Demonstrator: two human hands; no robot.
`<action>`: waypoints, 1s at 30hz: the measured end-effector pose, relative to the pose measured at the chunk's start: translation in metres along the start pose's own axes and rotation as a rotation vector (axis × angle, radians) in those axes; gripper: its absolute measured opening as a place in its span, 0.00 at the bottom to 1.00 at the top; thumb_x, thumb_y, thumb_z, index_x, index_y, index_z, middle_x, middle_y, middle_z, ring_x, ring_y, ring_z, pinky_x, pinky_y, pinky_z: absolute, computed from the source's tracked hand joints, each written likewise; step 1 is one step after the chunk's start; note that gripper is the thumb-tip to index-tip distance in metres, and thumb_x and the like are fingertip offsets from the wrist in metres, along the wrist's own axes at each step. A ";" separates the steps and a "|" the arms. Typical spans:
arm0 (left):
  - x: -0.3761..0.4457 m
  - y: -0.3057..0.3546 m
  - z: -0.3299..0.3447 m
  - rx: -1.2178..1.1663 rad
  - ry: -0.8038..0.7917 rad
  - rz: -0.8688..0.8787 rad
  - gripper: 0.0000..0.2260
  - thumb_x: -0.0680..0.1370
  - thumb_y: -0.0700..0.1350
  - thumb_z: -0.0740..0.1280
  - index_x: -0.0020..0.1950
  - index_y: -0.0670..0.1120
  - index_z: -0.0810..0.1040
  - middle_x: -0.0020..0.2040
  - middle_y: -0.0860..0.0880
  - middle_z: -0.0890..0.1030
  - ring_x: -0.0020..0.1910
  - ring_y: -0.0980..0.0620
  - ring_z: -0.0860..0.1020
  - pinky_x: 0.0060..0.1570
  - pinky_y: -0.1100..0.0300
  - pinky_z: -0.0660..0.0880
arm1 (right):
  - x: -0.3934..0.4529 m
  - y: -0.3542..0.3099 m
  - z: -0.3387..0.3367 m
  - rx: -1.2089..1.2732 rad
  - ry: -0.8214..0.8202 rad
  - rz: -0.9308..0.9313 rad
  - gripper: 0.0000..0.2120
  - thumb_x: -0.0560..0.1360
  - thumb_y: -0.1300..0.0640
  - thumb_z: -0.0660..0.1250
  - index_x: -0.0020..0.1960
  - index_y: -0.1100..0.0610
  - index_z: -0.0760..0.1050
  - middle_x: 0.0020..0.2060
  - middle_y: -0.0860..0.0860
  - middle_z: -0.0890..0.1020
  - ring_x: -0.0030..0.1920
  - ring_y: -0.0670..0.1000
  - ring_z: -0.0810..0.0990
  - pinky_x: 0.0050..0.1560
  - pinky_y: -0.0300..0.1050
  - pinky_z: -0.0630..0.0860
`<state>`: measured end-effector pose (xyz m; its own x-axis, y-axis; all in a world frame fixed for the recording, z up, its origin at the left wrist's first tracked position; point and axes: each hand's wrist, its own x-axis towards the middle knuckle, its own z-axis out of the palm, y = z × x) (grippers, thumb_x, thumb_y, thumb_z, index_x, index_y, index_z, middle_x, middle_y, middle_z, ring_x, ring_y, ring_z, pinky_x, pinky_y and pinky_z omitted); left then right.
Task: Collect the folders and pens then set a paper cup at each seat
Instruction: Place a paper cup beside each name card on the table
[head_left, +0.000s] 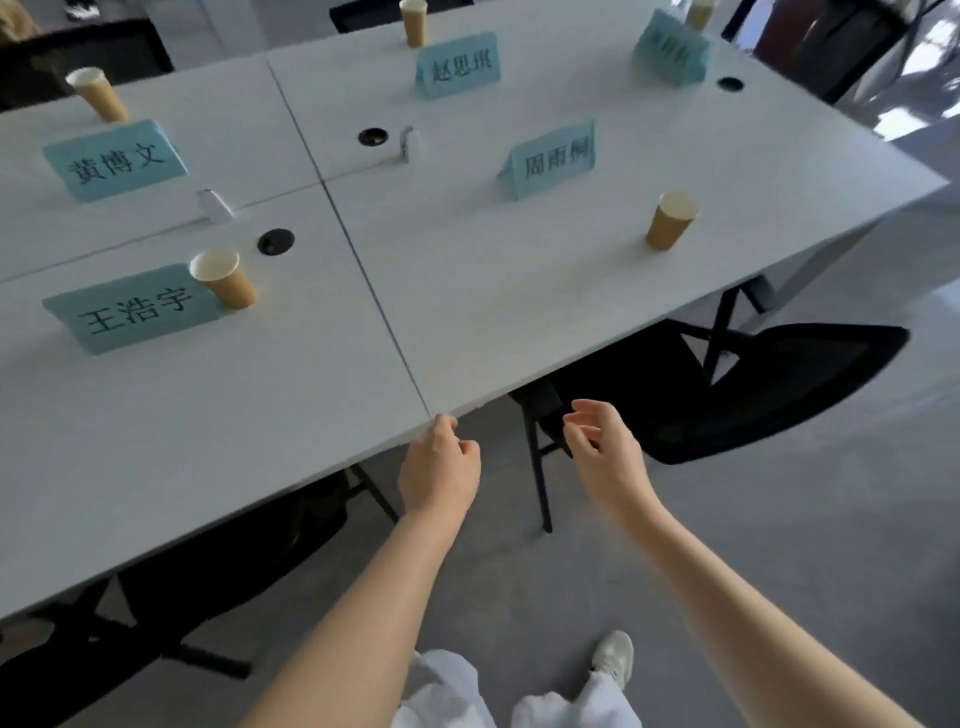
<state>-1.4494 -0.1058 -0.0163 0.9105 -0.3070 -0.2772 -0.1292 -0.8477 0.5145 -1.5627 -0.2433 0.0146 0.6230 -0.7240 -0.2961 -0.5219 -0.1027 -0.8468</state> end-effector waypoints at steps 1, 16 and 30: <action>-0.007 0.023 0.019 -0.027 0.003 -0.008 0.14 0.78 0.45 0.61 0.64 0.47 0.73 0.52 0.50 0.82 0.52 0.47 0.78 0.43 0.57 0.71 | 0.006 0.008 -0.026 -0.003 0.000 -0.017 0.14 0.79 0.58 0.62 0.65 0.54 0.71 0.53 0.46 0.79 0.52 0.43 0.78 0.43 0.27 0.70; -0.047 0.222 0.178 -0.125 -0.064 0.038 0.15 0.77 0.42 0.61 0.64 0.46 0.73 0.47 0.52 0.79 0.47 0.52 0.74 0.42 0.58 0.69 | 0.118 0.073 -0.245 -0.068 0.018 -0.032 0.15 0.80 0.57 0.61 0.66 0.53 0.70 0.54 0.46 0.79 0.54 0.43 0.76 0.44 0.28 0.68; 0.120 0.303 0.203 -0.092 0.040 -0.097 0.15 0.79 0.43 0.60 0.66 0.43 0.71 0.63 0.45 0.76 0.61 0.44 0.72 0.53 0.52 0.70 | 0.320 0.040 -0.264 -0.151 -0.149 -0.049 0.20 0.77 0.54 0.66 0.67 0.52 0.67 0.56 0.46 0.78 0.58 0.47 0.76 0.59 0.45 0.75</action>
<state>-1.4587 -0.4872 -0.0584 0.9321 -0.2065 -0.2977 -0.0047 -0.8286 0.5599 -1.5383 -0.6591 0.0032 0.7236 -0.6075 -0.3276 -0.5627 -0.2445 -0.7896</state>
